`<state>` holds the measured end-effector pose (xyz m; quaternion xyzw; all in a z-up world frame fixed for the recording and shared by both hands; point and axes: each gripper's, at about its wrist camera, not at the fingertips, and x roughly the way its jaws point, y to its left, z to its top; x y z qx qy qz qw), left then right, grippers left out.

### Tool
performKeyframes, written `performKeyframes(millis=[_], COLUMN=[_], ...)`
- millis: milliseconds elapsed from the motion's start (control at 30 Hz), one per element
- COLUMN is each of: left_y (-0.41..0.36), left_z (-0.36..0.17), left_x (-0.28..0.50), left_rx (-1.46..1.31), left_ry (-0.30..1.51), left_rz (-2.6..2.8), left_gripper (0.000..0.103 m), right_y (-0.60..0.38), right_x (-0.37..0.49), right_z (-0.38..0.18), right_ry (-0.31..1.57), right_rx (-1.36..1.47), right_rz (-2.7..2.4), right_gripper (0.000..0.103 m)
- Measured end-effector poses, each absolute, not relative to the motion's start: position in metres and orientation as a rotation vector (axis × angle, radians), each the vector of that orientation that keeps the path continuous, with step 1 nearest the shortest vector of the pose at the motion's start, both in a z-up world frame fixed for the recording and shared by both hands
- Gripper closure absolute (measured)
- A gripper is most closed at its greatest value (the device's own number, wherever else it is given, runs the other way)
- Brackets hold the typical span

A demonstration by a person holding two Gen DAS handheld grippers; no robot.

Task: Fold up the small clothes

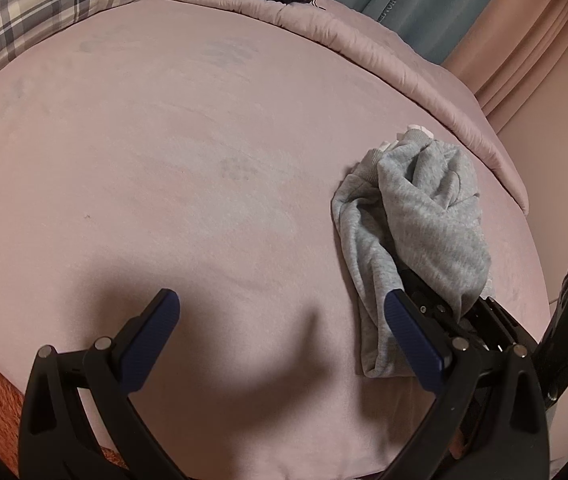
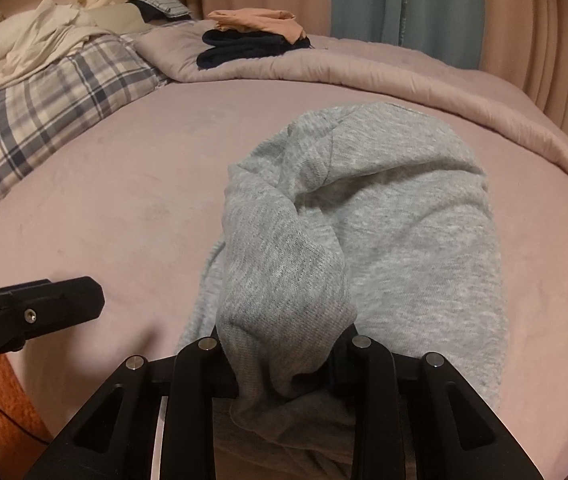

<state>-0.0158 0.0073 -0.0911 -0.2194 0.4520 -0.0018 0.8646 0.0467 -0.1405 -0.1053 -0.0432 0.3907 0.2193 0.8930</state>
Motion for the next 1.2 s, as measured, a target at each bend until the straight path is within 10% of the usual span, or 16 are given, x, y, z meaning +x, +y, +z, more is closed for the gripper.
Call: performKeyframes(millis=[133, 267, 833, 1200], left_y=[0.009, 0.010, -0.043, -0.054], left_z=[-0.086, -0.084, -0.041, -0.102], left_x=[-0.017, -0.015, 0.031, 0.069], left_rx=[-0.457, -0.475, -0.395, -0.445], left_ry=[0.929, 0.920, 0.872, 1.037], left_rz=[-0.009, -0.030, -0.225, -0.265], left_gripper=[0.001, 0.001, 0.001, 0.000], right_y=[-0.147, -0.163, -0.245, -0.259], right_x=[0.048, 0.047, 0.059, 0.080], right_z=[-0.097, -0.089, -0.081, -0.114], right_ry=[0.818, 0.849, 0.817, 0.924], right_rx=[-0.062, 0.036, 0.239, 0.275], right_rz=[0.491, 0.636, 0.369, 0.284], right_gripper=[0.063, 0.034, 0.023, 0.023])
